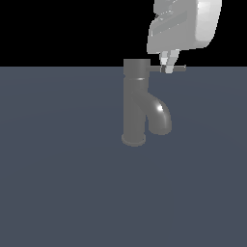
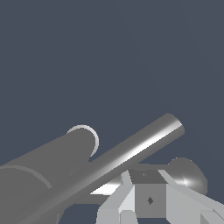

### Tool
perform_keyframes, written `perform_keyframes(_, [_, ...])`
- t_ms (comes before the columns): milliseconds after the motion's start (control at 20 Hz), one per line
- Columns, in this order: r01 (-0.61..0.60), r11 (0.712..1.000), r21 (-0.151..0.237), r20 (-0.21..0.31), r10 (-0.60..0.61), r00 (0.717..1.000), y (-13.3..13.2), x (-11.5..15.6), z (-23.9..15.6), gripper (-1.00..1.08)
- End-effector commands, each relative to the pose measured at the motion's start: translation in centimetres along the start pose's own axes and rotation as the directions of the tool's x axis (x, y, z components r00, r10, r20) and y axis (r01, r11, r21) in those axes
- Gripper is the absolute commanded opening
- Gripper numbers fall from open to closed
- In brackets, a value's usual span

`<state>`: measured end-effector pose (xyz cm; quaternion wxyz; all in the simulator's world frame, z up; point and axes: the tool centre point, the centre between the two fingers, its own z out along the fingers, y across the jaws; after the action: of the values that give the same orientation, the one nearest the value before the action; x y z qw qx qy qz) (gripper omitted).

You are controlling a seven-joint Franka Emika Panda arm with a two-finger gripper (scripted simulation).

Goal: Turn on the faucet by rotating a designated handle.

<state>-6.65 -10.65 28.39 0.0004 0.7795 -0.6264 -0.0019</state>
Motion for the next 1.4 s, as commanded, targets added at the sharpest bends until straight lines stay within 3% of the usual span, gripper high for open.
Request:
perform_keyframes(0, [-0.007,1.0,0.002,-0.001,0.007,1.0,-0.6,0.9,0.0,-1.0])
perform_keyframes(1350, [-0.034,0.999,0.003,-0.002,0.034,0.999,-6.3,8.2,0.0,-1.0])
